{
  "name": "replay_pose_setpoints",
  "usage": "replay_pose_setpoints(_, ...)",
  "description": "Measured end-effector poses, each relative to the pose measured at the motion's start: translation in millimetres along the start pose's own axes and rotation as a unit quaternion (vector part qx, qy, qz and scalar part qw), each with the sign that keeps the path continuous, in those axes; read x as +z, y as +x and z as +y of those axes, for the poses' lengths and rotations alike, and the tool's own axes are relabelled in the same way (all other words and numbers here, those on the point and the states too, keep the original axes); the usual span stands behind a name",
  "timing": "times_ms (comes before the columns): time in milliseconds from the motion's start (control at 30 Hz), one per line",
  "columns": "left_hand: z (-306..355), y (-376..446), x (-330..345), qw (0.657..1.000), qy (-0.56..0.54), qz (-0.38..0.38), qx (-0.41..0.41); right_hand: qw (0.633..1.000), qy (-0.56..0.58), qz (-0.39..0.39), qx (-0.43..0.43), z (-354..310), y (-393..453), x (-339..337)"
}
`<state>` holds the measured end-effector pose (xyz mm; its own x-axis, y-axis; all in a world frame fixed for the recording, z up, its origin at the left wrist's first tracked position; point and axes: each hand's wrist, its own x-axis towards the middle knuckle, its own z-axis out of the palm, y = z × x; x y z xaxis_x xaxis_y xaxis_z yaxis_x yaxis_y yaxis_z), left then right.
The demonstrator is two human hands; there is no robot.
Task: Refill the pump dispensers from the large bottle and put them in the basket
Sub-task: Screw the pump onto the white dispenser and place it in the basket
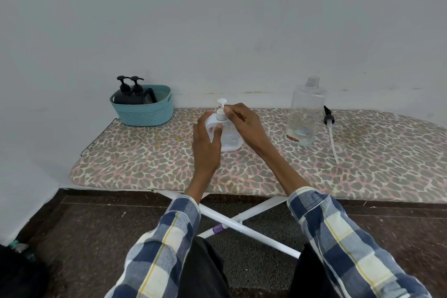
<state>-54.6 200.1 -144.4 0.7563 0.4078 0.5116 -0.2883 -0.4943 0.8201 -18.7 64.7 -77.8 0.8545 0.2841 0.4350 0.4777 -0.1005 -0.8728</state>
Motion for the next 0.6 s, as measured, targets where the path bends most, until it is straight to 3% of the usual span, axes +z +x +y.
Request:
replay_pose_setpoints(233, 0.0, 0.4, -1.1, 1.000, 0.004, -0.004, -0.005, 1.000, -0.018, 0.000, -0.014, 4.3, -2.1, 2.0)
replay_pose_setpoints(367, 4.1, -0.4, -2.4, 0.999, -0.012, -0.010, -0.030, 0.996, -0.087, -0.005, -0.035, 8.3, -6.8, 3.0)
replay_pose_setpoints(500, 6.8, -0.1, -6.6, 0.990, -0.109, 0.023, -0.083, 0.990, -0.135, -0.006, -0.038, 13.5, -15.1, 4.0)
replay_pose_setpoints(600, 3.4, 1.2, -8.7, 0.993, -0.044, 0.073, -0.078, 0.984, -0.177, 0.022, 0.015, 19.5, -28.6, 10.6)
